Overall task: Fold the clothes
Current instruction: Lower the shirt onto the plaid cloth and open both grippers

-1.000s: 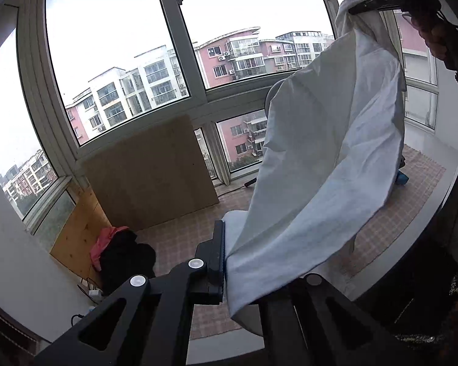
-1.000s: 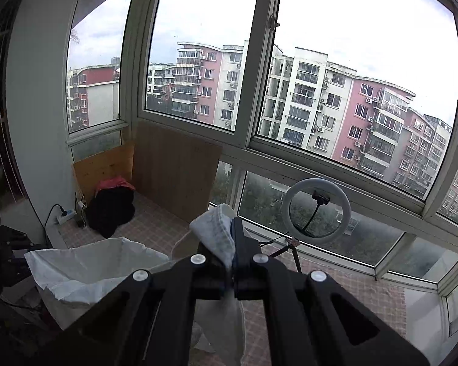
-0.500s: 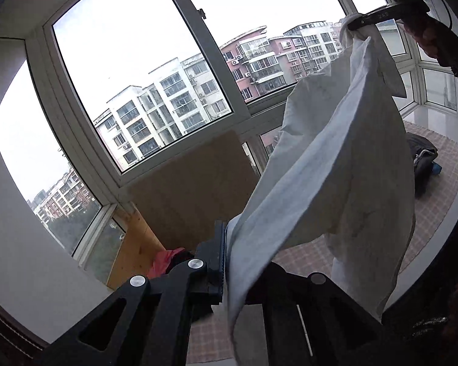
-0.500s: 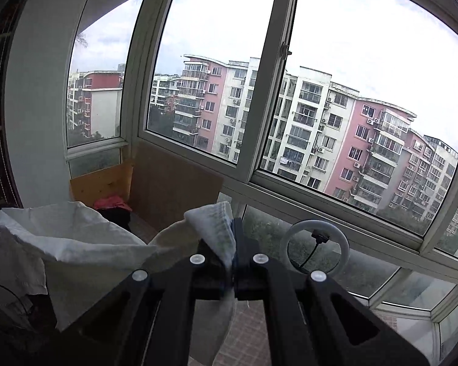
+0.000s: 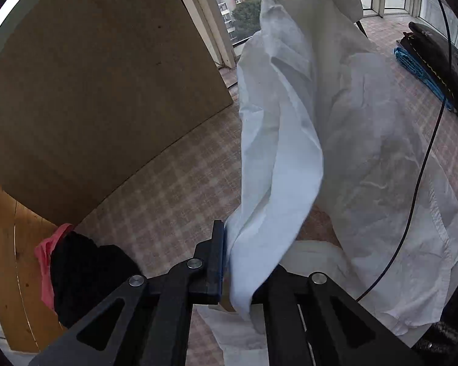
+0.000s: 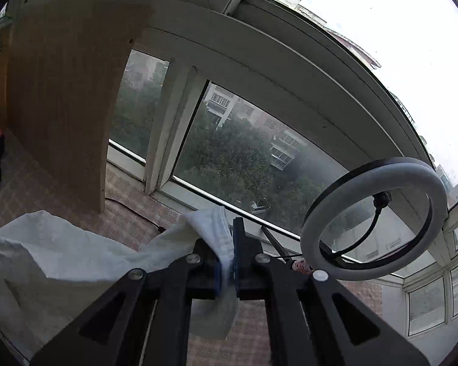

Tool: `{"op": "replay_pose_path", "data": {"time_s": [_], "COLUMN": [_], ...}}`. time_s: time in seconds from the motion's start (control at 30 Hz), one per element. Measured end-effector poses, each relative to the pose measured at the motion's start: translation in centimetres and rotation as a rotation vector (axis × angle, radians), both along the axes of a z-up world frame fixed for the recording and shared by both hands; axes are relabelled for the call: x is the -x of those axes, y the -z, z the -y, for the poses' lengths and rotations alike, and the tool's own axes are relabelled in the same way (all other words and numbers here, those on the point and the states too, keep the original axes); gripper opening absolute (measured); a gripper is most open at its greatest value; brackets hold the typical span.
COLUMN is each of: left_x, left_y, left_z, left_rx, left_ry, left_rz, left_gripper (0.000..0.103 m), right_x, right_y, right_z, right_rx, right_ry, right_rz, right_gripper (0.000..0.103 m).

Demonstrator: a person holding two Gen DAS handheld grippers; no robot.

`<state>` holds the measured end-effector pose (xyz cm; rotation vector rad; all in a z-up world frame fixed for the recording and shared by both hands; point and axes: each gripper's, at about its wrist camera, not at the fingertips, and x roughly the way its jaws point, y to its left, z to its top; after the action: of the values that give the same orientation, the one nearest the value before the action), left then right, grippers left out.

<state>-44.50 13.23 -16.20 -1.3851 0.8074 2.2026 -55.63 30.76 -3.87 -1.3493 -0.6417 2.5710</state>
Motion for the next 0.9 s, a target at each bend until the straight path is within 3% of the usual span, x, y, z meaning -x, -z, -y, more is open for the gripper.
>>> {"op": "replay_pose_path", "data": {"time_s": [0.07,0.2,0.27,0.43,0.47,0.53,0.6,0.7,0.83,0.9], "left_x": [2.7,4.6,4.5,4.4,4.5,5.0,5.7,5.5,5.7,5.7], "left_y": [3.0,5.1,5.0,4.2,4.1,3.9,3.8,4.8,6.2,6.4], "left_z": [-0.8,-0.8,0.2,1.7,1.7,2.0,2.1,1.5,0.7,0.7], "left_rx": [0.003,0.002,-0.014,-0.018,-0.015,-0.032,-0.054,-0.018,-0.004,0.007], "left_ry": [0.003,0.032,0.050,0.030,0.029,0.032,0.028,0.039,0.049,0.046], "left_rz": [0.053,0.090,0.122,0.138,0.129,0.127,0.142,0.141,0.157,0.140], "left_gripper": [0.008,0.022,0.034,0.036,0.035,0.035,0.035,0.035,0.035,0.035], "right_x": [2.7,1.2,0.7,0.6,0.9,1.5,1.7,1.9,2.7,2.7], "right_y": [4.2,8.2,8.0,3.8,3.3,3.2,3.0,3.7,4.6,4.3], "right_z": [0.0,-0.5,-2.1,-6.6,-6.8,-6.2,-5.6,-4.5,-5.5,-5.7], "right_rx": [-0.037,-0.071,-0.043,0.143,0.133,0.077,0.145,0.208,0.428,0.367], "right_ry": [0.020,0.011,0.017,0.114,0.126,0.112,0.063,0.013,0.090,0.135], "right_rz": [0.105,0.217,0.231,0.173,0.164,0.172,0.193,0.254,0.303,0.254], "right_gripper": [0.032,0.038,0.042,0.052,0.055,0.055,0.055,0.055,0.055,0.055]}}
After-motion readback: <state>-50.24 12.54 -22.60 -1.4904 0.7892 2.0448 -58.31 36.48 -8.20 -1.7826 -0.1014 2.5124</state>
